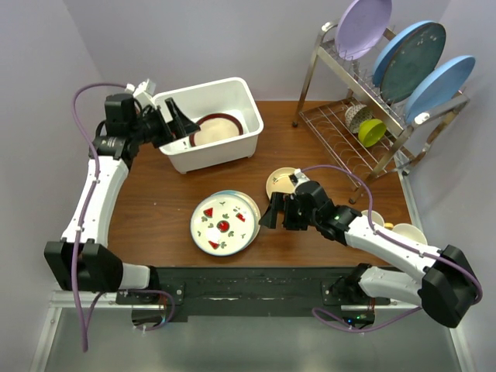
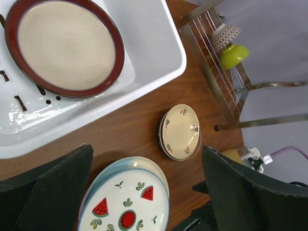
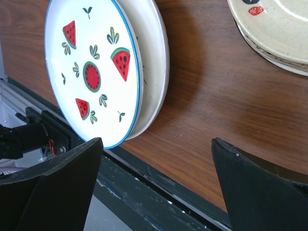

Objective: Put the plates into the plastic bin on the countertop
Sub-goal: Pick up the plate from the corner of the board.

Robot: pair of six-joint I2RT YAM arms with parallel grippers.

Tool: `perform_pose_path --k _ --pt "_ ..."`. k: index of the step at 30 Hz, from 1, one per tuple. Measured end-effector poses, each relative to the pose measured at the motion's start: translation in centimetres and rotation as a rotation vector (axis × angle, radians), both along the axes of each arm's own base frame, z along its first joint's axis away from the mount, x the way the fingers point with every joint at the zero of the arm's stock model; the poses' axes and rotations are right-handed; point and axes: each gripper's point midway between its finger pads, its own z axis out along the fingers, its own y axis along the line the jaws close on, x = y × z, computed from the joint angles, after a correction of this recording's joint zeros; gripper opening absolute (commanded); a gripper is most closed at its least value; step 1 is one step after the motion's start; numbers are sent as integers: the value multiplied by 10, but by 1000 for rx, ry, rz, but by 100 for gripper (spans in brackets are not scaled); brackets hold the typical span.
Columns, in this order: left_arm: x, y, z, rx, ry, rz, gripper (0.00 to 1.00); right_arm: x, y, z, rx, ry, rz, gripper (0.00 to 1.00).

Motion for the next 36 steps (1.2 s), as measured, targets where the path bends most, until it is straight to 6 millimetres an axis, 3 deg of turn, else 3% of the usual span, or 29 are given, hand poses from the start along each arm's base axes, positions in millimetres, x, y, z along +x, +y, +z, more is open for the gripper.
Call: perform_pose_path --k 5,15,19,26,36 --pt "-26 -3 -19 -14 18 -25 100 -1 1 5 23 -10 -2 99" --pt "-74 -1 -35 -29 10 -5 100 -1 8 12 71 -18 12 99" --pt "-92 2 -55 -18 52 11 100 -2 13 16 90 -27 21 99" --pt "-129 6 -109 -8 170 39 100 -8 23 13 97 -19 59 98" --pt "-149 9 -150 -1 280 55 99 -14 35 5 92 -6 95 94"
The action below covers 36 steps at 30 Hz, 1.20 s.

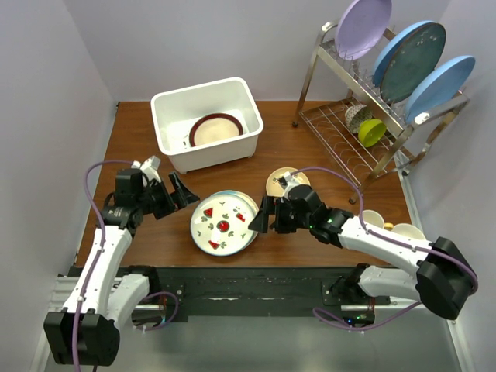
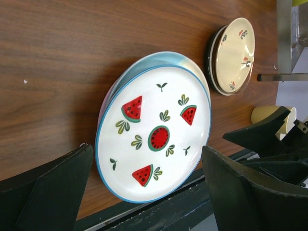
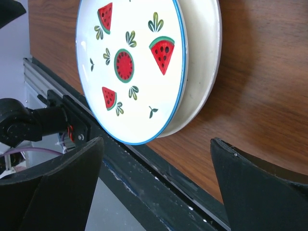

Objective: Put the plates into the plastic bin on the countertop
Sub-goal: Pick up the plate from the corner of the board.

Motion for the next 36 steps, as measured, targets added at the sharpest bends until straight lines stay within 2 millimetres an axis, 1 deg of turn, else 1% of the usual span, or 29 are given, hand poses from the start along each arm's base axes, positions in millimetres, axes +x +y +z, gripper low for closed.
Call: perform_pose_path --k 6,10,12,13,15,18,23,24,25,27,31,32,33,36 --pt "-11 3 -21 16 65 16 99 0 1 -1 -1 4 -2 88" --pt "-20 6 -34 23 96 30 99 2 1 0 0 0 -9 76" --pt "-25 7 -40 28 111 36 99 5 2 0 -3 -3 -16 75" --pt "-26 7 -42 30 119 37 98 7 3 0 -7 -2 -21 71" --pt "-29 7 -46 30 129 39 98 10 6 -2 -13 5 -24 65" --pt "-32 8 -51 31 136 40 98 13 9 -7 -24 17 -26 60" --pt "-35 8 -55 34 147 42 98 14 11 -14 -37 29 -26 57" --pt "-36 8 -55 35 148 43 98 15 11 -15 -38 29 -27 55" --pt "-36 9 -55 36 147 44 98 15 11 -15 -39 29 -28 47" --pt "-36 9 -55 36 148 44 98 16 12 -16 -42 27 -28 38" --pt "-36 9 -55 36 148 44 98 19 14 -18 -45 23 -30 39" --pt "-36 9 -55 37 148 44 98 21 15 -18 -44 22 -31 38" --pt "-36 9 -55 37 148 44 98 21 16 -19 -45 22 -31 36" --pt "-36 9 -55 37 148 43 98 23 17 -22 -52 26 -35 36"
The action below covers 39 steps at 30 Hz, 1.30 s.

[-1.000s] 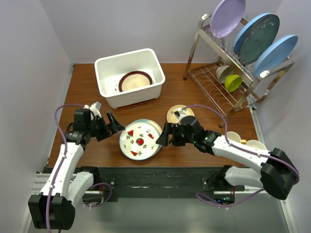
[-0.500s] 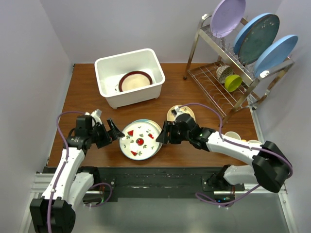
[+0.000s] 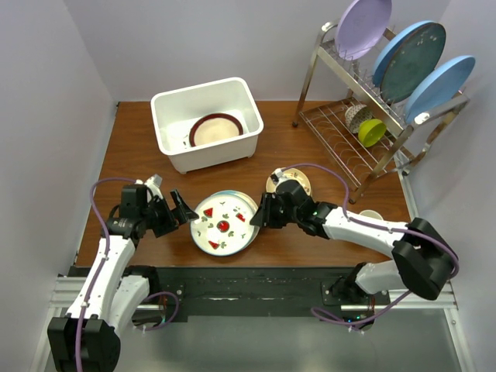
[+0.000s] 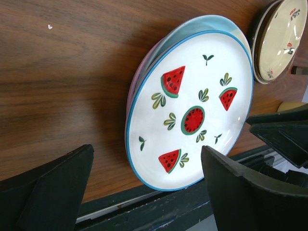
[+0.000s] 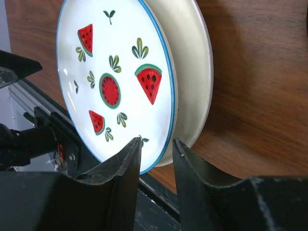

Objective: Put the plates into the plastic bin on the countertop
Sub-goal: Pick up the plate from the corner of the board.

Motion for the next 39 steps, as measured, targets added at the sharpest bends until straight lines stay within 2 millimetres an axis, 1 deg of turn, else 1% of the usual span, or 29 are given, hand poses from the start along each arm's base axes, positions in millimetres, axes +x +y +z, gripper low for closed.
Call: perform_pose_path --k 11,14,20,25,26,28,29,33,34,39 --pt "0 0 -1 2 1 1 98 5 3 -18 -29 18 -8 36" --pt "-2 0 -4 2 8 1 98 6 4 -21 -30 22 -9 36" --pt "-5 1 -6 3 17 2 98 10 10 -25 -21 25 -8 31" --pt "-5 1 -5 3 11 2 97 12 14 -26 -11 26 -8 23" --pt "-5 1 -5 3 11 2 97 12 14 -27 -9 28 -9 20" --pt "-6 1 -8 3 16 2 97 12 15 -28 -9 32 -10 17" --pt "-7 1 -9 3 20 2 97 12 16 -28 -5 36 -9 12" --pt "-10 1 -12 5 30 3 97 13 19 -27 17 44 -13 1" --pt "-11 1 -13 5 31 3 97 14 21 -27 23 43 -15 0" --pt "-11 2 -13 9 29 6 96 14 22 -27 27 46 -15 0"
